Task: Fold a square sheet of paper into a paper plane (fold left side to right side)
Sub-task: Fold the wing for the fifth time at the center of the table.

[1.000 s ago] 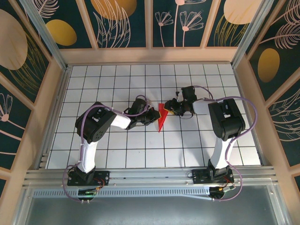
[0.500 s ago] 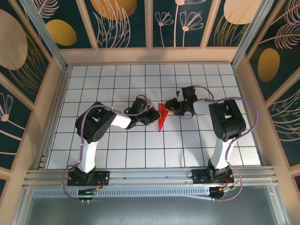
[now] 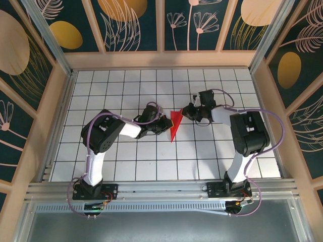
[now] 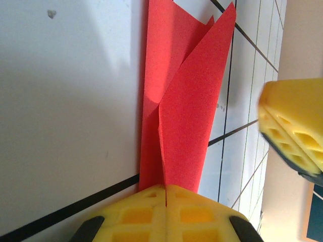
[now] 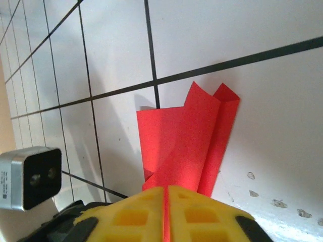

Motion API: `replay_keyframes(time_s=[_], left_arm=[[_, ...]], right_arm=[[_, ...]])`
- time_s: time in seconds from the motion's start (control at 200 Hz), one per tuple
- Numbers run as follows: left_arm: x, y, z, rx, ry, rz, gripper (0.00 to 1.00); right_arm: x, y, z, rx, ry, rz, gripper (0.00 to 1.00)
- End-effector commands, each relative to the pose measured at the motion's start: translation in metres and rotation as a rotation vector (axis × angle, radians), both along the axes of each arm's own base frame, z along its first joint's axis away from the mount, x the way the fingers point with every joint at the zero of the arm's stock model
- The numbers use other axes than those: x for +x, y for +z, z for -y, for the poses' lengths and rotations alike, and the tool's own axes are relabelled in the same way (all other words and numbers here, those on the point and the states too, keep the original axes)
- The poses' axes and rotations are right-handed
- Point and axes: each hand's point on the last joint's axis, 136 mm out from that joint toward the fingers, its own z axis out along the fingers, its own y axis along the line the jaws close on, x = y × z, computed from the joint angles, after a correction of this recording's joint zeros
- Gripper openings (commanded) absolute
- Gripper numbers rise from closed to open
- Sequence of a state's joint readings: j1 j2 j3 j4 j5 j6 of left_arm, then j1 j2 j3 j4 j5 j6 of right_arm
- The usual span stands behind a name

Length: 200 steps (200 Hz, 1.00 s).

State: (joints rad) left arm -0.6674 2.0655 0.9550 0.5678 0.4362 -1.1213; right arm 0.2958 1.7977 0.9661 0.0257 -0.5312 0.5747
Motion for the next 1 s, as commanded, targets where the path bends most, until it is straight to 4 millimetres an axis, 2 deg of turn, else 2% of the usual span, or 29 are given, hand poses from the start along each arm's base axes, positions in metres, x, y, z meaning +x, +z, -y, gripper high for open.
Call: replay_keyframes(time_s=[0.0,0.395,0.996], left_arm=[[-0.007,-0.06,-0.032,0.187,0.07,-0.095,0.0],[-0.008,-0.061,-0.037,0.206,0.089,-0.102,0.0],[-0.009,-0.066,-0.038,0.22,0.094,-0.118,0.0]], right_arm=[[0.0,0.012,-0.007,0.025,0.049,0.039,0.0],[0.0,-0.012,-0.023,0.013,0.089,0.004,0.0],[0.0,-0.04,-0.015,-0.056,0.073,-0.054,0.0]])
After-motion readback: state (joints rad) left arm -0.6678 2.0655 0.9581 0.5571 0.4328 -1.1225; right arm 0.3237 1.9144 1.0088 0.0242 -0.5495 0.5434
